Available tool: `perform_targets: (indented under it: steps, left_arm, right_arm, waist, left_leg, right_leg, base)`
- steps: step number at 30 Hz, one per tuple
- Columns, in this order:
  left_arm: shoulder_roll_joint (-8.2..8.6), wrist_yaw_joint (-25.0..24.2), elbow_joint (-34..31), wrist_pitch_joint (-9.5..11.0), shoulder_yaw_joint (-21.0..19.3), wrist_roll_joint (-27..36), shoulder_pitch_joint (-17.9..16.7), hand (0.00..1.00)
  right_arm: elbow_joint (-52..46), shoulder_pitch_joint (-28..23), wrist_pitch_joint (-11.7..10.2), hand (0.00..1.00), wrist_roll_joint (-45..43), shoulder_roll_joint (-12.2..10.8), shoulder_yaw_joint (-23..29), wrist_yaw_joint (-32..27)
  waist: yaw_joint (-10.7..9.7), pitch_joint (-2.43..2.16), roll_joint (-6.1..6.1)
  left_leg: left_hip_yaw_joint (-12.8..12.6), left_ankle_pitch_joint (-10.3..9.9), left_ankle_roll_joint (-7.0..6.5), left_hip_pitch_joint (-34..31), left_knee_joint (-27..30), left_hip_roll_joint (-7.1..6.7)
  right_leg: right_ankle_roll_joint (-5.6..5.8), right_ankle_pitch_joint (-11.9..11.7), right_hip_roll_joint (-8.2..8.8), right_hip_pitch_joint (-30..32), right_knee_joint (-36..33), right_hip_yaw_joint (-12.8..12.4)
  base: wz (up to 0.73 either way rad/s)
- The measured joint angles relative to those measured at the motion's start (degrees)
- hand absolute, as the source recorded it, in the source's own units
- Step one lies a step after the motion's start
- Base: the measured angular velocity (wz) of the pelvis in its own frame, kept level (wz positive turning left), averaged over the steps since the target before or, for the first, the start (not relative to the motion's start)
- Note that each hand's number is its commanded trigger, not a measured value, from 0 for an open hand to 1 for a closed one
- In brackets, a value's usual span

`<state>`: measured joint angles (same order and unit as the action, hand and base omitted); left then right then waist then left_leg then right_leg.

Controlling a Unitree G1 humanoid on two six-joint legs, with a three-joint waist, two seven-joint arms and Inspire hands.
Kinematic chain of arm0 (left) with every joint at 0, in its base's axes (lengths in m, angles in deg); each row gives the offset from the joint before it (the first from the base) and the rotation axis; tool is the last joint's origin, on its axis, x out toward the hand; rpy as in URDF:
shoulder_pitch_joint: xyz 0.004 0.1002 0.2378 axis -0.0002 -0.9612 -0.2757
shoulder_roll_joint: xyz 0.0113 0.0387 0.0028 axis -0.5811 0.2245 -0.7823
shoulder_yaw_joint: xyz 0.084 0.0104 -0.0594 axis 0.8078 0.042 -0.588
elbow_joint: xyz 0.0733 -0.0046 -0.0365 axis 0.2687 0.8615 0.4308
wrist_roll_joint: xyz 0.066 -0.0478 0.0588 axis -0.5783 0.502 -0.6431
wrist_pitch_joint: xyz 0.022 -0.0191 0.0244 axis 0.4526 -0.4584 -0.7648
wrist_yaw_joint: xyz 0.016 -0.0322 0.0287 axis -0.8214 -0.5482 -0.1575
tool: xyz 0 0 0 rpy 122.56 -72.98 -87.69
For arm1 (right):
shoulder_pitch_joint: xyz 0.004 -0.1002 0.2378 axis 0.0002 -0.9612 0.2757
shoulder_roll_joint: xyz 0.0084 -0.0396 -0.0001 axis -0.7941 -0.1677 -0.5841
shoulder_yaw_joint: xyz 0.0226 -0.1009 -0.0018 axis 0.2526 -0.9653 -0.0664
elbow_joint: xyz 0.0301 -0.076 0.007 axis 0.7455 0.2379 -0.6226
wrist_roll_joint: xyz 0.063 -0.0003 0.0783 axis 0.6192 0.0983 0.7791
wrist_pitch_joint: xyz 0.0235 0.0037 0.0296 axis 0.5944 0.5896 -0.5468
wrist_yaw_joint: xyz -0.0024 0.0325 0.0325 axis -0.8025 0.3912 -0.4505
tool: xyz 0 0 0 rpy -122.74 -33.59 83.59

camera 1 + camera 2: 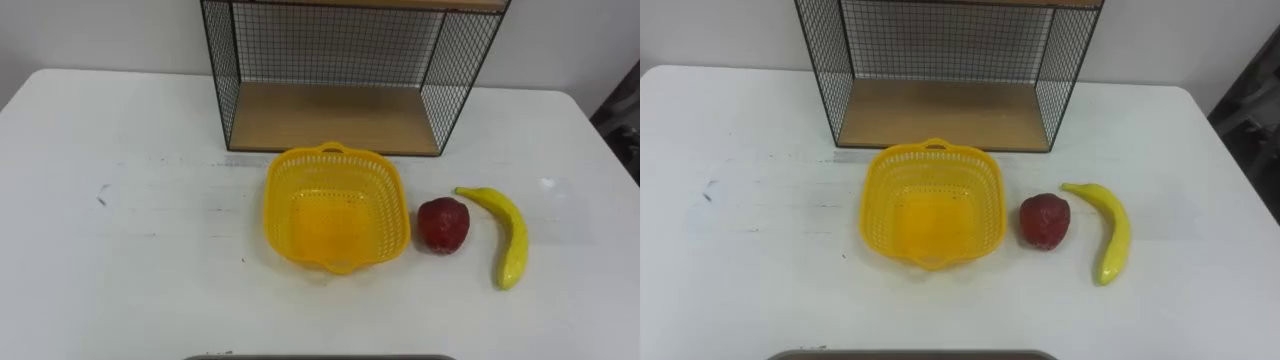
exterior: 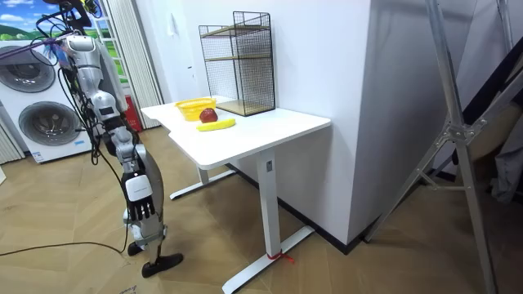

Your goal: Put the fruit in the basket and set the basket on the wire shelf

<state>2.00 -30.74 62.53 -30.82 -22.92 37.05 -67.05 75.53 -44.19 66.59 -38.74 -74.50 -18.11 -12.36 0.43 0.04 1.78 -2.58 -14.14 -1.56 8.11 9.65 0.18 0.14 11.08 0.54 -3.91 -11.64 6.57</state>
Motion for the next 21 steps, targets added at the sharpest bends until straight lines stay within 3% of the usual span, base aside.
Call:
perform_targets:
  steps: [15, 21]
  left_arm:
    - [-0.09, 0.46, -0.73, 1.24, -0.11, -0.02, 0.00, 0.00]
    - [-0.09, 0.46, -0.66, 1.74, -0.09, 0.01, -0.08, 0.00]
  right_arm:
    - [-0.01, 0.19, -0.70, 0.00, 0.21, 0.01, 0.03, -2.33]
    - [0.08, 0.31, -0.93, 0.00, 2.20, 0.01, 0.20, -3.37]
  waist:
    - [-0.07, 0.27, 0.04]
    - [-0.06, -0.01, -0.35]
  left_leg:
    - [-0.17, 0.00, 0.00, 0.13, -0.23, 0.07]
    - [-0.35, -0.01, -0.01, 0.19, -0.46, 0.12]
  right_leg:
    - [0.00, 0.00, -0.04, 0.11, -0.15, -0.04]
    - [0.00, -0.01, -0.15, 0.25, -0.13, -0.28]
  base:
    - [0.00]
    - [-0.01]
